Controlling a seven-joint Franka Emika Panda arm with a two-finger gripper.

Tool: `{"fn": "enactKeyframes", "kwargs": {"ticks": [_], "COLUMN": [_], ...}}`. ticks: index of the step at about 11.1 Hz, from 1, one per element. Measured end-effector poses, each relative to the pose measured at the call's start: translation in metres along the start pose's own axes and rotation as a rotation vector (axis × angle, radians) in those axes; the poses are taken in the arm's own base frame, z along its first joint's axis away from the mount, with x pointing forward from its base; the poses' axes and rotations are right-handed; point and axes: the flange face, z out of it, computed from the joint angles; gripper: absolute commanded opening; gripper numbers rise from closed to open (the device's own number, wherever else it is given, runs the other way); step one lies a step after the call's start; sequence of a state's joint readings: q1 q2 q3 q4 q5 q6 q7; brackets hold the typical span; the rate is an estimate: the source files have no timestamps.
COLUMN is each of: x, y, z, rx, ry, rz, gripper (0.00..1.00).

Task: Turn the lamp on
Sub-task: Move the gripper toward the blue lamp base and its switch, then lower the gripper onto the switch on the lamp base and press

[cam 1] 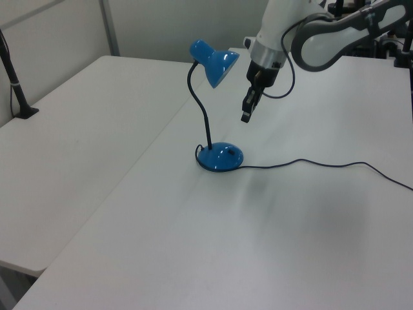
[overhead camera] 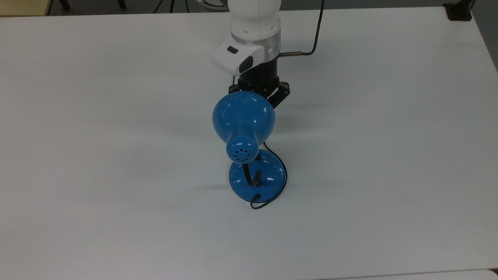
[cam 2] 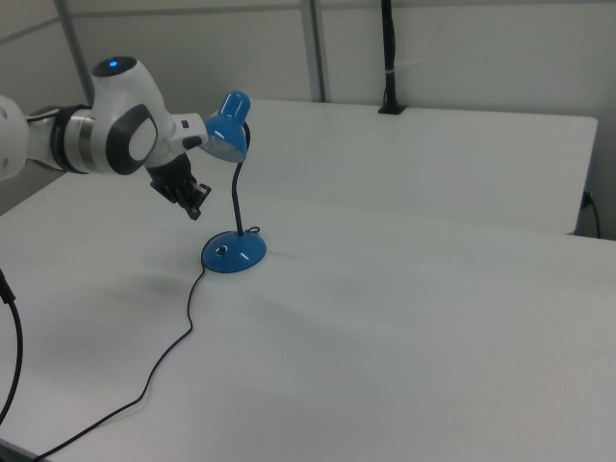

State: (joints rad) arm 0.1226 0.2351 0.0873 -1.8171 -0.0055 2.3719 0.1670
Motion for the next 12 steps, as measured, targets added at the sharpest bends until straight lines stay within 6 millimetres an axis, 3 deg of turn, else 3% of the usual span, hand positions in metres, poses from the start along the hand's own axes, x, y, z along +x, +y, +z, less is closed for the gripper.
{"fn": "enactKeyframes", "kwargs": {"ticks": [5,12], "x": [-0.016,-0.016], "y": [0.003,-0.004], "z": [0.054,0.09], "rx": [0.011,0.025], "ry": [0.036,0.119], "rz": [0.025,0.052], "gripper": [0.0,0.0]}}
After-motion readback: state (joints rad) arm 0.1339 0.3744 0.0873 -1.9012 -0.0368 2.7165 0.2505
